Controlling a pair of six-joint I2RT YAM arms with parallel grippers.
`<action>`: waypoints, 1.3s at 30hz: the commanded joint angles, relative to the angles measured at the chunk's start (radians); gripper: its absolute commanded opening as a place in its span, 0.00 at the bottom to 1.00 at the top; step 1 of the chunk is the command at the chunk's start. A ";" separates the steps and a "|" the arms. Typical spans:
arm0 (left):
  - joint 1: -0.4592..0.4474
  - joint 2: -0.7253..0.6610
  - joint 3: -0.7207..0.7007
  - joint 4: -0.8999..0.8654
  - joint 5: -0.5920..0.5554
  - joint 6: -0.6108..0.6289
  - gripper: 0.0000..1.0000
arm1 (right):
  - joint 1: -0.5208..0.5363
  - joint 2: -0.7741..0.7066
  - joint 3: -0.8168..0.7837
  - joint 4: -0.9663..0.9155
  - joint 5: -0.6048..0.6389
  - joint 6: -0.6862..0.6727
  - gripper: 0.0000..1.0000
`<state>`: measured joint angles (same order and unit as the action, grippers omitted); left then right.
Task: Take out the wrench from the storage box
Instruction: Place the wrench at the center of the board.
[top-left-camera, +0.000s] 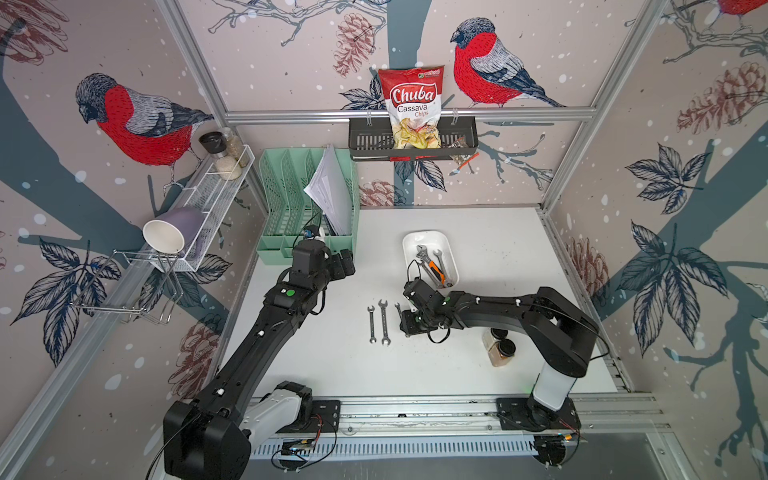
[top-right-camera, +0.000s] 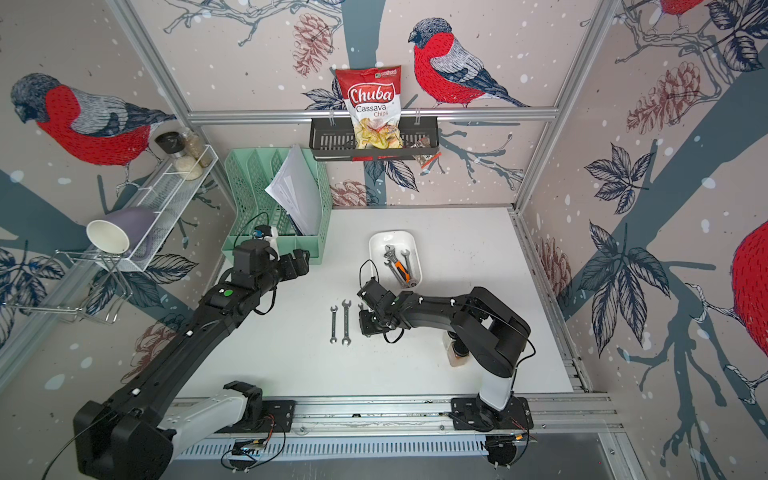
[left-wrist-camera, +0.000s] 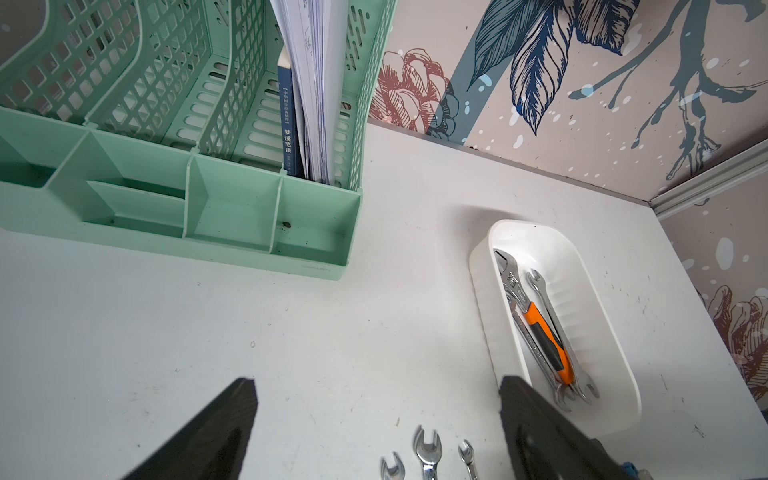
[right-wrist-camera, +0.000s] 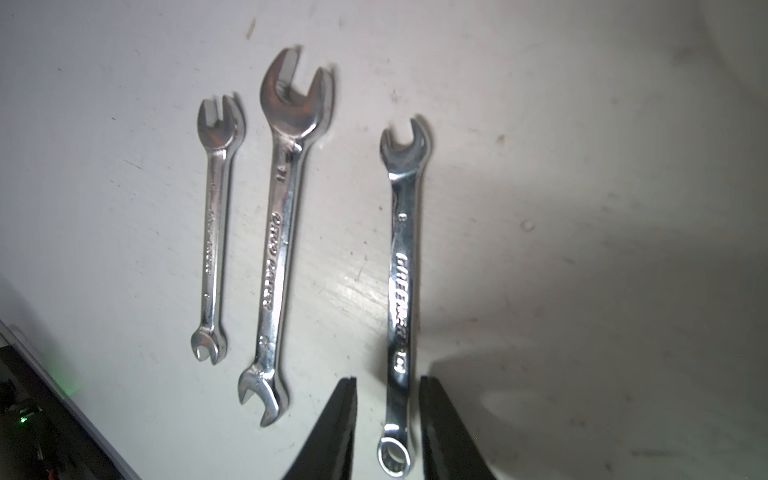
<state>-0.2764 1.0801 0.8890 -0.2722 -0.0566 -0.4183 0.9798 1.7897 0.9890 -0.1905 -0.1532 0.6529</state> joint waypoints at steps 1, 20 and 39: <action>0.003 -0.004 0.002 0.024 -0.008 0.012 0.95 | 0.007 0.011 0.005 0.011 -0.016 -0.015 0.32; 0.003 0.001 0.005 0.025 -0.012 0.015 0.94 | 0.021 0.020 0.028 0.008 -0.011 -0.028 0.32; -0.022 0.153 0.182 0.055 0.048 -0.044 0.94 | -0.217 -0.154 0.258 -0.170 0.216 -0.329 0.32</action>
<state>-0.2943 1.2053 1.0393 -0.2577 -0.0387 -0.4469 0.8059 1.6428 1.2312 -0.3305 0.0071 0.4362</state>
